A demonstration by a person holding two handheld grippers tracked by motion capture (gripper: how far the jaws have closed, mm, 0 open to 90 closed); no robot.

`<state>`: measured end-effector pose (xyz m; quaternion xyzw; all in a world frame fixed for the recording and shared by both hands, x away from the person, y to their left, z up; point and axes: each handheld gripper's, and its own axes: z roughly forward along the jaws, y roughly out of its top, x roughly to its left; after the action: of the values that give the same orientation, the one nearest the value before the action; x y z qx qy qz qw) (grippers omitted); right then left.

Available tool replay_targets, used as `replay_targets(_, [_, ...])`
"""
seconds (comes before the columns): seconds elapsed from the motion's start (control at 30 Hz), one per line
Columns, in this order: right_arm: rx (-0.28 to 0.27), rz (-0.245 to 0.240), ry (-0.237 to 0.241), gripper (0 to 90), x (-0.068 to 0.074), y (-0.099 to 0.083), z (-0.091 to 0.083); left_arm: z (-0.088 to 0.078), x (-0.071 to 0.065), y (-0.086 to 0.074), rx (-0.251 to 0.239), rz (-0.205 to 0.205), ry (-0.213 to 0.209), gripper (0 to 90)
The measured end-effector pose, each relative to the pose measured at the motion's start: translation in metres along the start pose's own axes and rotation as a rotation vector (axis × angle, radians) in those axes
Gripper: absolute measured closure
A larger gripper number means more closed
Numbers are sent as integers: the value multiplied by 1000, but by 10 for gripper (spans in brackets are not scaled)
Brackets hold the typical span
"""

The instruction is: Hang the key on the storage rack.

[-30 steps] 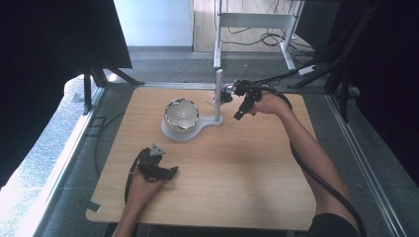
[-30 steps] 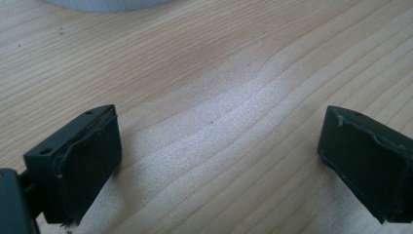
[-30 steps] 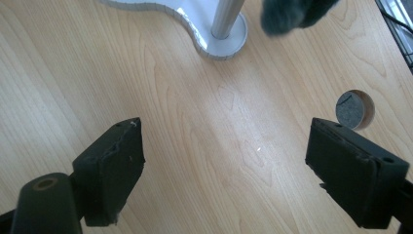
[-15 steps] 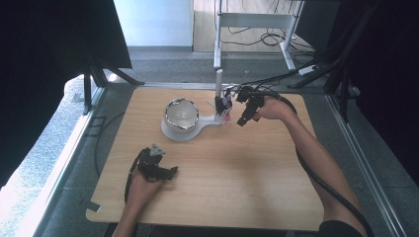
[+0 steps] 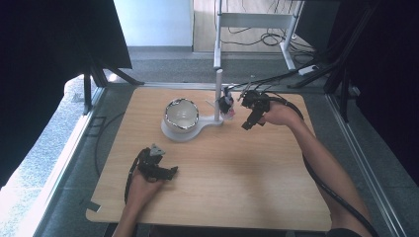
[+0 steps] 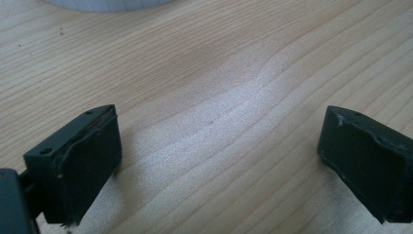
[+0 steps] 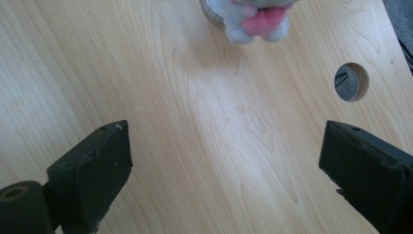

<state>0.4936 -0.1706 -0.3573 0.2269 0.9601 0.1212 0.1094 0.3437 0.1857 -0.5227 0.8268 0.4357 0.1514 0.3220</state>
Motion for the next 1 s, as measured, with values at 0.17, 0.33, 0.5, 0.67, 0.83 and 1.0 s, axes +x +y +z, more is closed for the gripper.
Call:
replay_targets(0.17, [-11,0,-5,53,3,-7,-6,0,0,0,0,0,0,22])
replay_targets(0.33, [-6,11,6,52,6,-15,-9,0,0,0,-2,0,1,22])
replay_targets(0.5, [-11,12,3,51,10,-22,-11,0,0,0,-2,0,1,22])
replay_targets(0.67, [-17,10,1,56,14,-31,-16,0,0,0,-1,-2,1,22])
replay_targets(0.83, [-15,24,3,72,17,-40,-20,0,0,0,-1,-1,1,22])
replay_targets(1.0, [-11,19,4,68,20,-52,-21,0,0,0,-2,-1,2,22])
